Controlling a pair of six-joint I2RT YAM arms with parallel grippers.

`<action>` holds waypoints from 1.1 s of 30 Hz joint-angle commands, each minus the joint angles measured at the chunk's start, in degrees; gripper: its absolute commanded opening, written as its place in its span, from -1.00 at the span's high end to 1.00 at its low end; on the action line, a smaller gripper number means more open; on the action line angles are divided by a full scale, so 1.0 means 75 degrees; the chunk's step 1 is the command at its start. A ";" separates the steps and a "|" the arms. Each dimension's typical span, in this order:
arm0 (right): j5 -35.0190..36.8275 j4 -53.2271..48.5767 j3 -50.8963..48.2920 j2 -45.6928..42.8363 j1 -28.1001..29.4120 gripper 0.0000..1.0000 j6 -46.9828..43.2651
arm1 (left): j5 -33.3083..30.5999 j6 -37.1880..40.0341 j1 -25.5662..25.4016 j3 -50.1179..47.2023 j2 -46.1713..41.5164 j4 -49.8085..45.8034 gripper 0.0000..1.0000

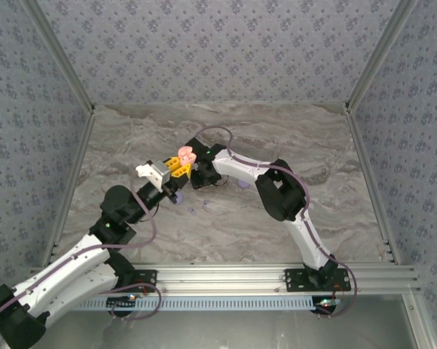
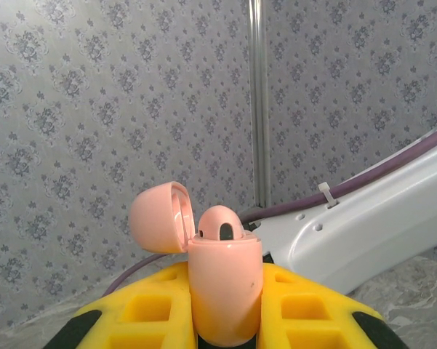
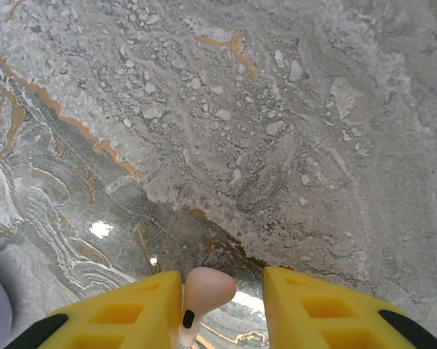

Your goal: Insert the wireless bluetooth earbuds into the charging case

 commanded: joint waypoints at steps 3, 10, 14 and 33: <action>0.0013 -0.0256 -0.0031 0.0114 0.0063 0.35 -0.0100 | -0.0075 0.0029 0.0039 0.0239 -0.0025 0.0161 1.00; -0.0093 -0.0272 0.0060 0.0154 0.0029 0.46 -0.0223 | -0.0075 0.0027 0.0039 0.0264 -0.0018 0.0129 1.00; -0.0086 -0.0193 -0.0049 -0.0144 -0.0022 0.50 -0.0310 | -0.0060 0.0016 0.0039 0.0250 -0.0020 0.0125 1.00; 0.0049 0.2129 -0.3227 -0.6963 -0.1238 0.50 0.0106 | 0.0853 -0.0209 0.0039 0.0730 0.1502 0.1509 1.00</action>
